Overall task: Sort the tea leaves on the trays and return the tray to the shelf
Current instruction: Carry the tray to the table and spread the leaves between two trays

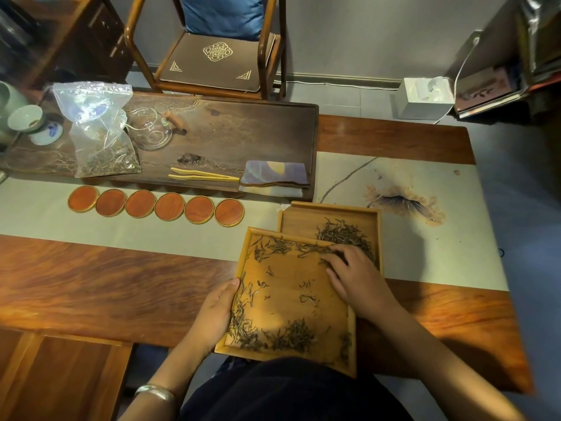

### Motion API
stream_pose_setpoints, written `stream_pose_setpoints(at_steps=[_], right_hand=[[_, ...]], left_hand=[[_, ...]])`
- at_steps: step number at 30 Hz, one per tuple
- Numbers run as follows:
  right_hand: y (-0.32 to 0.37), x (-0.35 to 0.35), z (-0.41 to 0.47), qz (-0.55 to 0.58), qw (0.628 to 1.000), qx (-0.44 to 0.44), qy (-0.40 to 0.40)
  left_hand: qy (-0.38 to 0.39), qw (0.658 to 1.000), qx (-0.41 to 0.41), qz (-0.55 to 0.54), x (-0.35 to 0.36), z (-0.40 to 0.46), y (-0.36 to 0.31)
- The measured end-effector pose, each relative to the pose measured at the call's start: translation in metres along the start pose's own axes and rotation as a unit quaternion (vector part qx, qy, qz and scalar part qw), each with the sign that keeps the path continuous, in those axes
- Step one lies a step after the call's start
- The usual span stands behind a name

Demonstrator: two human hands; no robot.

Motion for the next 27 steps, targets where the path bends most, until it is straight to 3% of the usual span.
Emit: stream_pose_setpoints(at_steps=[8, 21, 27], right_hand=[[-0.019, 0.005, 0.013, 0.008, 1.0, 0.025, 0.012], [-0.036, -0.02, -0.015, 0.111, 0.963, 0.231, -0.084], [-0.026, -0.003, -0.049, 0.172, 0.934, 0.303, -0.079]], left_hand=[[-0.004, 1.0, -0.017, -0.025, -0.004, -0.002, 0.002], [-0.001, 1.0, 0.001, -0.01, -0.003, -0.001, -0.004], [0.006, 1.0, 0.008, -0.013, 0.002, -0.002, -0.008]])
Point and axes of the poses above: each hand's wrist, its own z-axis towards the middle knuckle, its own x-axis out of the palm, y = z × x, the point moved 8 cm from there along z, towards the middle knuckle, and after that the axes turned 9 degrees about -y, right-handed, at the moved point
